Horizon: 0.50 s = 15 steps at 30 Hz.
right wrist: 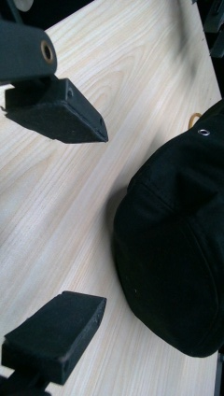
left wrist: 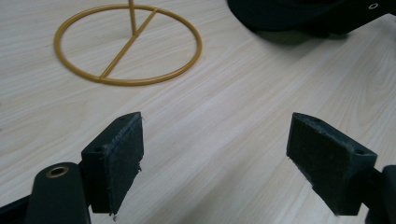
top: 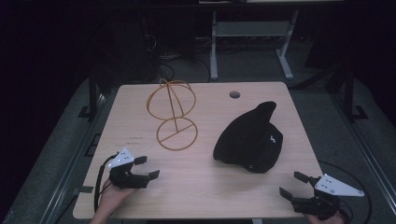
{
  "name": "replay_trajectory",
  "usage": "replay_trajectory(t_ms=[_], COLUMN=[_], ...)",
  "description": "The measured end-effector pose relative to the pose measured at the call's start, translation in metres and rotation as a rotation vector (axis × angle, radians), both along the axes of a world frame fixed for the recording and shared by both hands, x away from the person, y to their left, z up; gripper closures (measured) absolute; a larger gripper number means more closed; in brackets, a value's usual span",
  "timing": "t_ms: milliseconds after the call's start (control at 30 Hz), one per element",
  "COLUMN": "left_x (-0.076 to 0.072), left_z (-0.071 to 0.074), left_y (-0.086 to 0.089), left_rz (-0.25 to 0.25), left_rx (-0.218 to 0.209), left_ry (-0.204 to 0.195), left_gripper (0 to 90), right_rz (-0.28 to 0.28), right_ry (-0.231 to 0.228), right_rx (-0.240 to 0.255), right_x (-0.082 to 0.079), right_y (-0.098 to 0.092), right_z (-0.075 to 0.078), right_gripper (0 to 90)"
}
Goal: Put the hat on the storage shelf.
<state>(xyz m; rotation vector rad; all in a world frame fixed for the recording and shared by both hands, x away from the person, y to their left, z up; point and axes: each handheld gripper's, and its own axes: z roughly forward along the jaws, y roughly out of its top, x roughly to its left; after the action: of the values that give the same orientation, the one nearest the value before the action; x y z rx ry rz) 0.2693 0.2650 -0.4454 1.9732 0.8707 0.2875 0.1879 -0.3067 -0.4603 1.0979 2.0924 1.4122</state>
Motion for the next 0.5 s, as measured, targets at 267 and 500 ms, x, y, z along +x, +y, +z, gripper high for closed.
replay_trajectory(t_ms=[267, 500], left_x=[-0.001, -0.004], left_z=[0.01, 0.019], left_y=[-0.017, -0.042], left_rz=[-0.053, -0.116], left_rx=[-0.006, 0.011], left_ry=[-0.027, -0.049], left_gripper=[22.5, 21.5], right_rz=[-0.002, -0.011], right_ry=[0.0, -0.011], right_rx=[0.013, 0.019], right_x=[-0.002, -0.003], right_y=[-0.003, -0.006], right_z=[-0.002, 0.0], right_gripper=[16.2, 16.1])
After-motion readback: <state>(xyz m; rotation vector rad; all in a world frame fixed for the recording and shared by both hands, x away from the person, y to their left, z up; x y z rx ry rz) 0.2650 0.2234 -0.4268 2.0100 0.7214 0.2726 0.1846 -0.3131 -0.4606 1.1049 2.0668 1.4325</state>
